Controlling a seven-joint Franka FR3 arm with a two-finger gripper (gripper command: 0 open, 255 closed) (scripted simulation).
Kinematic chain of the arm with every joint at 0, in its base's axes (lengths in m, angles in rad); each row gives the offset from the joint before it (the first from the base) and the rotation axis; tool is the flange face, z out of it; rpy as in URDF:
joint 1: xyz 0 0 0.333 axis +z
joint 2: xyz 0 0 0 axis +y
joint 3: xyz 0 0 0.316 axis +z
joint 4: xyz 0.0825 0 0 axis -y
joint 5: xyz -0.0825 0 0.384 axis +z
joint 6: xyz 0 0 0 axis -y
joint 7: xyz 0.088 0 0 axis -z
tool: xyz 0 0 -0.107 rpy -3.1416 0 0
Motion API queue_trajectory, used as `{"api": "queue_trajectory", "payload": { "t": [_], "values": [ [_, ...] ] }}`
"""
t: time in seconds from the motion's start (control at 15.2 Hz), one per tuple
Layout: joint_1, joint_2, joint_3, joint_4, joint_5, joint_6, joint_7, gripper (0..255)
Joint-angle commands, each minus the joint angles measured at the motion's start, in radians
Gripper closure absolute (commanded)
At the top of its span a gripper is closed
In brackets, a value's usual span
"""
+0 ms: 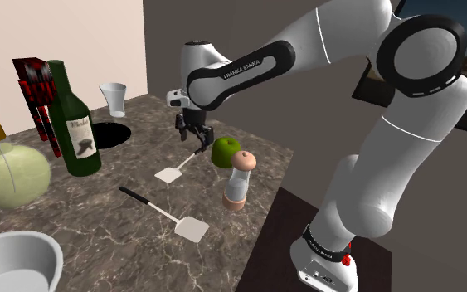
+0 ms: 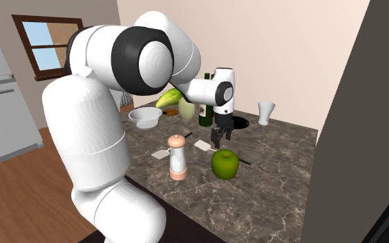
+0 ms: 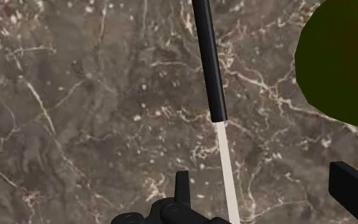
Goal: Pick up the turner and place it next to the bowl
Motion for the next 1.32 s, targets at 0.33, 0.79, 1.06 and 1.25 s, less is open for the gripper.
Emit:
{"api": "queue_trajectory", "payload": {
  "t": [0.33, 0.79, 1.06, 1.25],
  "values": [
    [0.007, 0.081, 0.006, -0.007, -0.002, 0.091, -0.07, 0],
    [0.005, 0.102, 0.005, -0.02, -0.003, 0.125, -0.07, 0],
    [0.005, 0.102, 0.005, -0.02, -0.003, 0.125, -0.07, 255],
    [0.005, 0.102, 0.005, -0.02, -0.003, 0.125, -0.07, 255]
  ]
}}
